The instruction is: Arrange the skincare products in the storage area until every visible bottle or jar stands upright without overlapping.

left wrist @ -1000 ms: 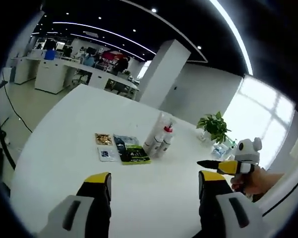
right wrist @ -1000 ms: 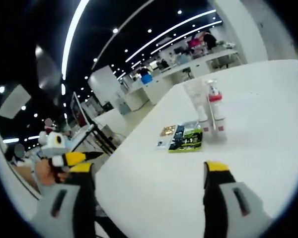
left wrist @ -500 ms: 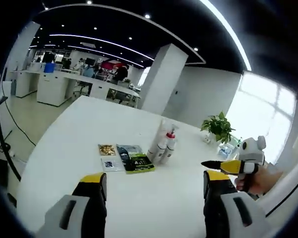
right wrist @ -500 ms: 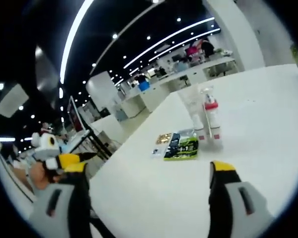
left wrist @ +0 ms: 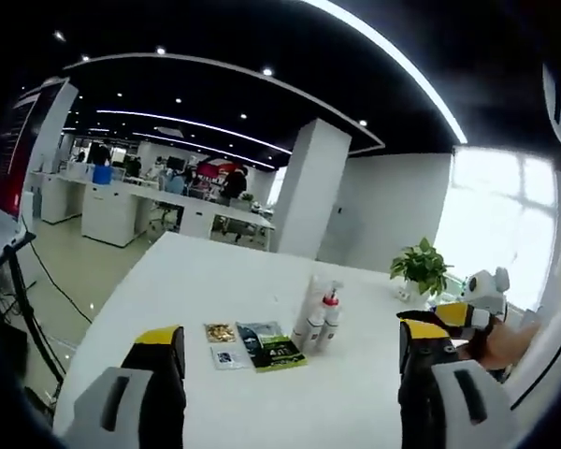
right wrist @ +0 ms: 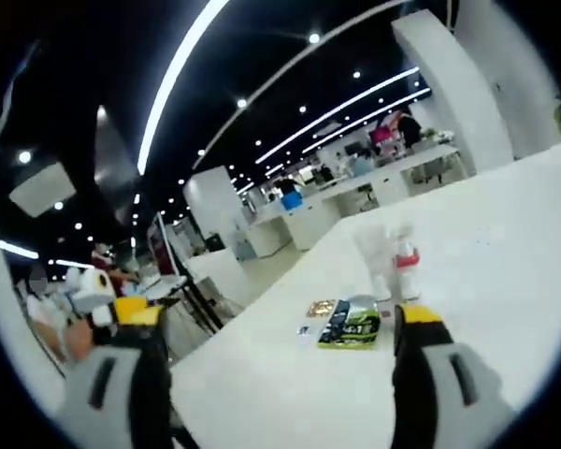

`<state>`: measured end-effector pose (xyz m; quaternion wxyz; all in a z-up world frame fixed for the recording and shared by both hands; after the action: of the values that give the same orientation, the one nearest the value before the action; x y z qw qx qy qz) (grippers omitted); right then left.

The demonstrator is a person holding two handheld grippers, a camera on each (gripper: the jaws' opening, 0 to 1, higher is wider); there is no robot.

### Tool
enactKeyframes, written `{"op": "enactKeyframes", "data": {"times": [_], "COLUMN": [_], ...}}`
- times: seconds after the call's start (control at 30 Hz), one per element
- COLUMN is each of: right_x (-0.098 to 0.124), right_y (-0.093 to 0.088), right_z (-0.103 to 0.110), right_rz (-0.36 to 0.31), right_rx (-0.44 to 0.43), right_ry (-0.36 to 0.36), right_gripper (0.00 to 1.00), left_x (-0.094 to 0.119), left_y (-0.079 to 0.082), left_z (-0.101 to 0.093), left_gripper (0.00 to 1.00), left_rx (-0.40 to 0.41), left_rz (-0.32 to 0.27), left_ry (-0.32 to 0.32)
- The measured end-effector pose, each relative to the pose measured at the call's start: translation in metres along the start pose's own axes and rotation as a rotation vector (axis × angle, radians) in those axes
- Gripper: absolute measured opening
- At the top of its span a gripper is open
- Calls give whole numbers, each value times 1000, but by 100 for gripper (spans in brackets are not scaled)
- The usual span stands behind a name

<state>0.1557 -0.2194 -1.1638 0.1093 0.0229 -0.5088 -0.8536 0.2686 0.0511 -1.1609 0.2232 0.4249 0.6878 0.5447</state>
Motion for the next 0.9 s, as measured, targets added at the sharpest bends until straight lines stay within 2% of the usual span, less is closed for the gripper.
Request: {"op": "enactKeyframes", "data": {"times": [0.07, 0.1, 0.17, 0.27, 0.33, 0.6, 0.9], "right_x": [1, 1, 0, -1, -1, -3, 7], "right_y": [7, 9, 13, 17, 20, 8, 16], "right_z": [3, 3, 5, 8, 9, 11, 9], "right_rz": [-46, -52, -25, -36, -50, 22, -29], "right_rx": [28, 35, 92, 128, 158, 172, 176], "right_ry": [24, 9, 4, 12, 23, 26, 15], "right_gripper": [90, 90, 91, 99, 99, 99, 99], "left_x": [2, 2, 4, 8, 10, 11, -4], "left_y": [2, 2, 2, 3, 4, 3, 15], "left_z": [-1, -1, -3, -10, -13, -17, -18], "left_gripper": [100, 99, 100, 100, 100, 100, 100], "left_rx": [-17, -36, -64, -79, -102, -143, -146], "left_rz": [-17, -21, -21, -37, -47, -43, -85], "left_ry": [12, 23, 39, 40, 44, 47, 33]}}
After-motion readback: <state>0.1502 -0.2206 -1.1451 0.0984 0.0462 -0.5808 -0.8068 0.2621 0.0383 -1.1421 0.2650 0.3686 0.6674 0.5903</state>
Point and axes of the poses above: the point that each gripper's makers call its tool centre point, and the gripper's own axes: x roughly backward along the fingers, z roughly to its left, y roughly out of its top, the point moved 8 cm from there along x, roughly backward along the fingers, and after that the axes turned 5 degrees about -x, right-handed, at the moved point
